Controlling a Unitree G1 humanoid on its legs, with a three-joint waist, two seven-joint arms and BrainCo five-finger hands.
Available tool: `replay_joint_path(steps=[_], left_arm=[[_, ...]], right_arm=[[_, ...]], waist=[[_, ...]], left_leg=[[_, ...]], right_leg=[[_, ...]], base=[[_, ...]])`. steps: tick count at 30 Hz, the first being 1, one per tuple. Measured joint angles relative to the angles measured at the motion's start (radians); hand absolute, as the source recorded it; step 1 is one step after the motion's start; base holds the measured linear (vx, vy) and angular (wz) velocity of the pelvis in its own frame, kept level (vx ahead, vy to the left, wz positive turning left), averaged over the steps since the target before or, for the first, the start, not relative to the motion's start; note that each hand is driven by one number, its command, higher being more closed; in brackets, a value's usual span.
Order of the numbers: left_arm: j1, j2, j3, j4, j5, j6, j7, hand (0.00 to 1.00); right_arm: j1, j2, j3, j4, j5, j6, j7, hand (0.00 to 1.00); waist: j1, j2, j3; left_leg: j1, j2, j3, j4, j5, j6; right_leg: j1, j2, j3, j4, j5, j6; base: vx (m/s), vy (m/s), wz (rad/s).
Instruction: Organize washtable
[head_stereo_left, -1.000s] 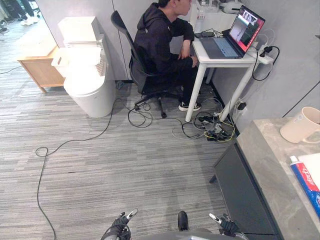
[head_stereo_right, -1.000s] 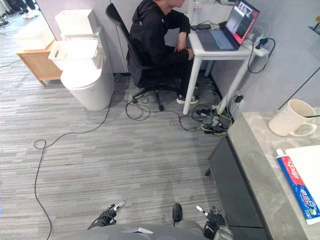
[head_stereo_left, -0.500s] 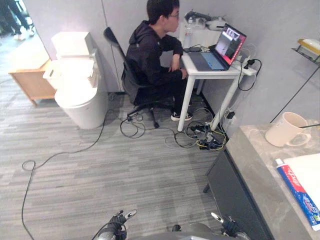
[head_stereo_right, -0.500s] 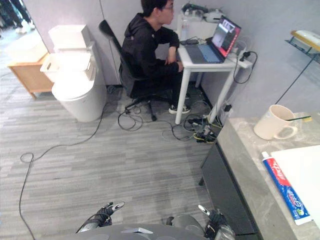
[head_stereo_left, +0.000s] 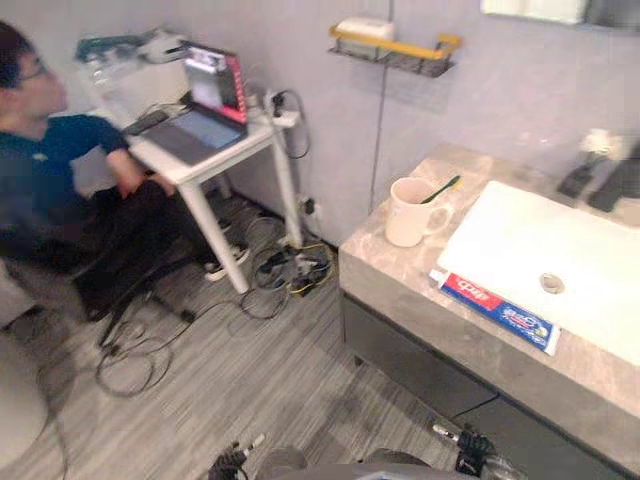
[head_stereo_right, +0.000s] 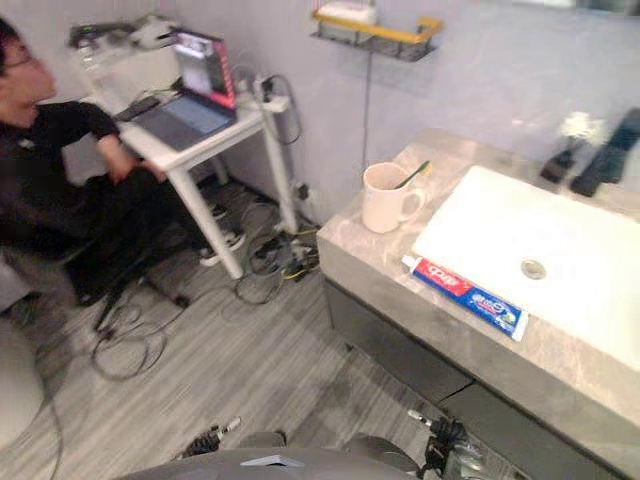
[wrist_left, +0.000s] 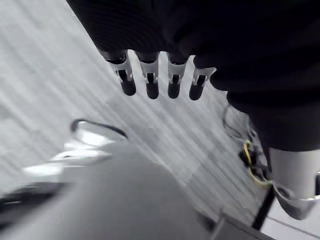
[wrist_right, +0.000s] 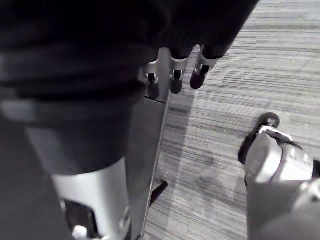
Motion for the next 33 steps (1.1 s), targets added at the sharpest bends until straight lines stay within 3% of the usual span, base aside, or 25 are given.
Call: replay_joint_path(steps=[2, 5, 7, 8, 10, 12, 13, 14, 15, 17, 21, 25, 29, 30, 31, 33], left_arm=[[-0.036, 0.031, -0.037, -0.002, 0.02, -0.003, -0.001, 0.0], [-0.082, 0.049, -0.11, -0.013, 0.003, -0.003, 0.002, 0.0], [-0.106, 0.053, -0.137, -0.016, -0.016, -0.004, 0.014, 0.0], [-0.106, 0.052, -0.137, -0.016, -0.03, -0.004, 0.02, 0.0], [-0.103, 0.054, -0.123, -0.016, -0.031, -0.003, 0.021, 0.0], [-0.111, 0.031, -0.065, -0.018, -0.031, -0.004, 0.02, 0.0], [-0.107, 0.022, -0.048, -0.021, -0.031, -0.004, 0.02, 0.0], [-0.099, 0.001, -0.016, -0.028, -0.031, -0.003, 0.02, 0.0], [-0.079, -0.003, -0.013, -0.027, -0.032, 0.001, 0.02, 0.0], [-0.052, -0.008, -0.017, -0.025, -0.033, 0.002, 0.018, 0.0], [-0.03, -0.025, -0.016, 0.007, -0.068, 0.003, 0.019, 0.0], [-0.048, -0.033, -0.016, 0.02, -0.069, 0.0, 0.019, 0.0], [-0.074, -0.045, -0.042, 0.037, -0.068, -0.003, 0.019, 0.0], [-0.073, -0.043, -0.046, 0.023, -0.08, -0.005, 0.019, 0.0], [-0.071, -0.042, -0.044, -0.002, -0.085, -0.007, 0.02, 0.0], [-0.062, -0.053, -0.026, -0.038, -0.106, -0.019, 0.019, 0.0]], right_arm=[[0.009, 0.018, -0.012, -0.001, 0.001, 0.001, 0.008, 0.0], [0.036, 0.027, -0.028, -0.004, 0.002, 0.002, 0.008, 0.0], [0.053, 0.034, -0.045, -0.004, 0.003, 0.004, 0.008, 0.0], [0.055, 0.028, -0.057, -0.004, 0.002, 0.004, 0.008, 0.0], [0.055, 0.023, -0.058, -0.009, 0.002, 0.003, 0.008, 0.0], [0.054, 0.018, -0.059, -0.01, 0.002, 0.001, 0.01, 0.0], [0.051, 0.015, -0.058, -0.011, 0.001, 0.0, 0.011, 0.0], [0.041, 0.01, -0.059, -0.011, 0.0, 0.0, 0.011, 0.0], [0.036, 0.009, -0.058, -0.01, -0.003, 0.001, 0.013, 0.0], [0.043, 0.01, -0.056, -0.01, -0.008, 0.0, 0.019, 0.0], [0.05, -0.002, -0.059, 0.002, 0.001, -0.003, 0.028, 0.0], [0.058, 0.006, -0.063, 0.001, 0.003, -0.006, 0.029, 0.0], [0.058, 0.01, -0.055, 0.001, 0.003, -0.01, 0.029, 0.0], [0.057, 0.012, -0.049, 0.001, 0.003, -0.016, 0.028, 0.0], [0.059, 0.013, -0.035, 0.001, 0.003, -0.022, 0.028, 0.0], [0.06, 0.006, -0.039, 0.001, 0.003, -0.024, 0.028, 0.0]], waist=[[0.003, -0.023, -0.006], [-0.015, -0.045, -0.027], [-0.032, -0.045, -0.026], [-0.029, -0.027, -0.014], [-0.03, -0.019, 0.0], [-0.027, -0.011, 0.013], [-0.026, -0.002, 0.015], [-0.023, 0.008, 0.021], [-0.015, 0.007, 0.021], [-0.001, -0.002, 0.017], [0.02, 0.017, -0.002], [0.022, 0.004, -0.009], [0.021, 0.002, -0.002], [0.025, -0.006, 0.019], [0.027, -0.016, 0.035], [0.046, -0.004, 0.054]], left_leg=[[0.024, -0.017, 0.084, -0.058, 0.01, 0.03], [0.018, -0.075, 0.174, -0.139, 0.029, 0.075], [0.005, -0.092, 0.218, -0.136, 0.041, 0.1], [0.007, -0.08, 0.262, -0.126, 0.036, 0.112], [0.014, -0.071, 0.311, -0.098, 0.02, 0.126], [0.024, -0.063, 0.347, -0.057, -0.007, 0.144], [0.025, -0.054, 0.368, -0.061, -0.01, 0.148], [0.034, -0.046, 0.406, -0.082, -0.019, 0.143], [0.054, -0.045, 0.438, -0.094, -0.021, 0.141], [0.082, -0.051, 0.48, -0.1, -0.026, 0.13], [0.077, -0.036, 0.372, -0.134, 0.001, 0.112], [0.088, -0.025, 0.364, -0.143, 0.002, 0.109], [0.068, -0.007, 0.337, -0.047, -0.031, 0.077], [0.032, 0.005, 0.316, 0.078, -0.049, 0.052], [-0.015, 0.007, 0.289, 0.206, -0.05, 0.048], [-0.127, 0.011, 0.221, 0.468, -0.002, 0.034]], right_leg=[[-0.013, -0.08, -0.009, -0.097, 0.028, 0.038], [-0.069, -0.191, -0.006, -0.2, 0.077, 0.082], [-0.099, -0.211, -0.02, -0.211, 0.127, 0.098], [-0.119, -0.198, -0.065, -0.199, 0.158, 0.088], [-0.149, -0.19, -0.231, -0.155, 0.174, 0.07], [-0.151, -0.208, -0.491, -0.158, 0.194, 0.022], [-0.152, -0.215, -0.55, -0.158, 0.189, 0.002], [-0.174, -0.234, -0.681, -0.072, 0.137, -0.029], [-0.179, -0.245, -0.75, -0.001, 0.084, -0.031], [-0.142, -0.246, -0.761, -0.062, 0.075, -0.019], [-0.052, -0.178, -0.7, -0.322, 0.198, -0.032], [0.008, -0.16, -0.679, -0.447, 0.269, -0.042], [0.024, -0.154, -0.689, -0.421, 0.241, -0.047], [0.024, -0.154, -0.69, -0.375, 0.205, -0.057], [0.018, -0.158, -0.689, -0.333, 0.181, -0.06], [0.011, -0.154, -0.669, -0.243, 0.134, -0.062]], base=[[0.13, 0.329, -1.16], [0.11, 0.292, -0.78], [0.16, 0.16, -0.73], [0.2, -0.015, -1.1], [0.15, -0.067, -0.98], [0.02, -0.017, -0.64], [0.0, -0.055, -0.64], [0.05, -0.102, -0.69], [0.08, -0.115, -0.74], [0.06, -0.111, -0.78], [0.0, -0.141, -0.5], [-0.01, -0.062, -0.16], [-0.02, -0.019, 0.05], [-0.12, -0.059, 0.03], [-0.19, -0.072, -0.08], [-0.22, -0.026, -0.27]])
